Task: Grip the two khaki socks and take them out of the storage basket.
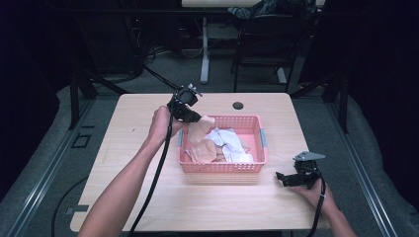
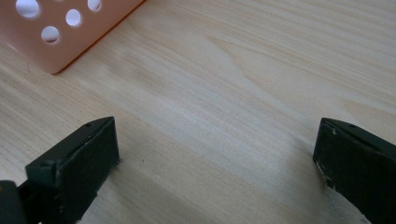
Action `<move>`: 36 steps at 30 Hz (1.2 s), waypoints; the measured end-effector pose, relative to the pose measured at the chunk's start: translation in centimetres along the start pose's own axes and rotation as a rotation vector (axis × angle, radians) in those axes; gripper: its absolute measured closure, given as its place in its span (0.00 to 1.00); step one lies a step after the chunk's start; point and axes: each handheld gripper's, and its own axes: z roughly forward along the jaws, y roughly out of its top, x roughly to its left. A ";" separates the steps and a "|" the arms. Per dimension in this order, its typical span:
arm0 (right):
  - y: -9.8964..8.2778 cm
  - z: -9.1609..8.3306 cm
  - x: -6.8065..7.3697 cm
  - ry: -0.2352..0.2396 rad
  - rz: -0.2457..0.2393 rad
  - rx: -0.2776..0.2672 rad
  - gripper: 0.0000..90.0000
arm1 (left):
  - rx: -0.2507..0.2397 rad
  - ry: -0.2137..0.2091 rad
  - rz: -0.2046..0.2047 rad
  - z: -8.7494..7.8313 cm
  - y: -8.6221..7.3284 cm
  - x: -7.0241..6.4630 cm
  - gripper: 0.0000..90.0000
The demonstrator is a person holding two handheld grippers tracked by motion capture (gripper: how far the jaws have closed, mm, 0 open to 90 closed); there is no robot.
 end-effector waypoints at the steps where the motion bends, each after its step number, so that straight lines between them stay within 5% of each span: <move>1: 0.0 0.0 0.0 0.000 0.000 0.000 0.00 | -0.005 0.004 -0.003 -0.2 0.0 0.1 0.93; 17: 0.0 0.0 0.0 -0.007 0.001 0.003 0.00 | -0.016 0.060 -0.042 -3.1 -0.8 3.2 0.93; 36: 0.0 0.0 0.0 -0.007 0.001 0.003 0.00 | 0.009 0.146 -0.128 -6.1 -4.3 7.6 0.93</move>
